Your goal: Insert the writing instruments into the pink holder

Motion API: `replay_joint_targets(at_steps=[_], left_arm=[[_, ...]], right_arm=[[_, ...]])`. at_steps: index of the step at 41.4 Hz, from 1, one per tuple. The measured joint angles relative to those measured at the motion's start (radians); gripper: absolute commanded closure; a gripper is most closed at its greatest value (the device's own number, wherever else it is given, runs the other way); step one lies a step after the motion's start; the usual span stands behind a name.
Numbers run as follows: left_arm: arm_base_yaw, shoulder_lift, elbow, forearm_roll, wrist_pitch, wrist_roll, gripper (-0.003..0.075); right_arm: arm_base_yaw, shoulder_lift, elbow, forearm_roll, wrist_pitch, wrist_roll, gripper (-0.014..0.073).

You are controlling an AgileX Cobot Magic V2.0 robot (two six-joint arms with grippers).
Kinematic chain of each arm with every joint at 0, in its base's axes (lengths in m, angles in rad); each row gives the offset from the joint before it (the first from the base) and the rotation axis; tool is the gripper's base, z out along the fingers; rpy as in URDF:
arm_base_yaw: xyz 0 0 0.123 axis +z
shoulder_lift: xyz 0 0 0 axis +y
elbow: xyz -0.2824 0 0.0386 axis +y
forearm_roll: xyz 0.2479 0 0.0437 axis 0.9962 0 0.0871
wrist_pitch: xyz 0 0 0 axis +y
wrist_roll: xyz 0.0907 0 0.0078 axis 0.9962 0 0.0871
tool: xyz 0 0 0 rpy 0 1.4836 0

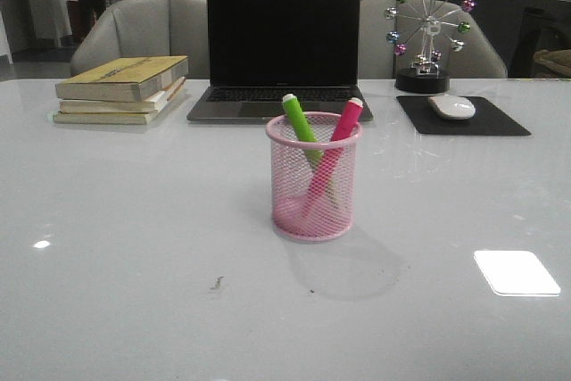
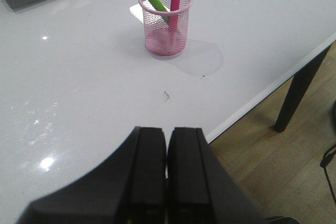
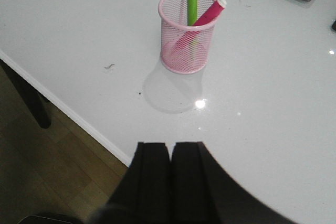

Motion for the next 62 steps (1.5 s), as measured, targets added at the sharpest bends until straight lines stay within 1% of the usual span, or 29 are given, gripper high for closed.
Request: replay_joint_targets(at_steps=[20,22,24,27,31,32,38,41,45,48,51,56,62], left_arm=[[0.0,-0.01,0.002,0.002,0.0,0.0,0.0629],[0.012,-0.024,0.006,0.002,-0.002,0.0,0.0629],[0.041,-0.046,0.016,0.013,-0.013,0.0,0.0629],[0.112,-0.088,0.046,0.041,-0.056,0.0,0.0629],[0.251,-0.16,0.131,0.05,-0.173,0.0,0.0629],[0.271,-0.177,0.154,0.052,-0.203,0.0,0.0629],[0.479,-0.291,0.326,0.053,-0.407,0.0,0.0629],[0.57,-0.329,0.406,0.031,-0.478,0.0,0.0629],[0.656,-0.365,0.48,-0.026,-0.542,0.0,0.0629],[0.695,-0.367,0.517,-0.061,-0.569,0.0,0.0629],[0.714,-0.367,0.542,-0.078,-0.591,0.0,0.0629],[0.716,-0.367,0.542,-0.088,-0.63,0.0,0.0629],[0.716,-0.367,0.542,-0.089,-0.636,0.0,0.0629]], right_arm=[[0.0,0.0,0.0,0.0,0.001,0.0,0.0536],[0.0,0.0,0.0,0.0,0.001,0.0,0.0536],[0.0,0.0,0.0,0.0,0.001,0.0,0.0536],[0.0,0.0,0.0,0.0,0.001,0.0,0.0536],[0.0,0.0,0.0,0.0,0.001,0.0,0.0536],[0.0,0.0,0.0,0.0,0.001,0.0,0.0536],[0.0,0.0,0.0,0.0,0.001,0.0,0.0536],[0.0,0.0,0.0,0.0,0.001,0.0,0.0536],[0.0,0.0,0.0,0.0,0.001,0.0,0.0536],[0.0,0.0,0.0,0.0,0.001,0.0,0.0536],[0.0,0.0,0.0,0.0,0.001,0.0,0.0536],[0.0,0.0,0.0,0.0,0.001,0.0,0.0536],[0.0,0.0,0.0,0.0,0.001,0.0,0.0536]])
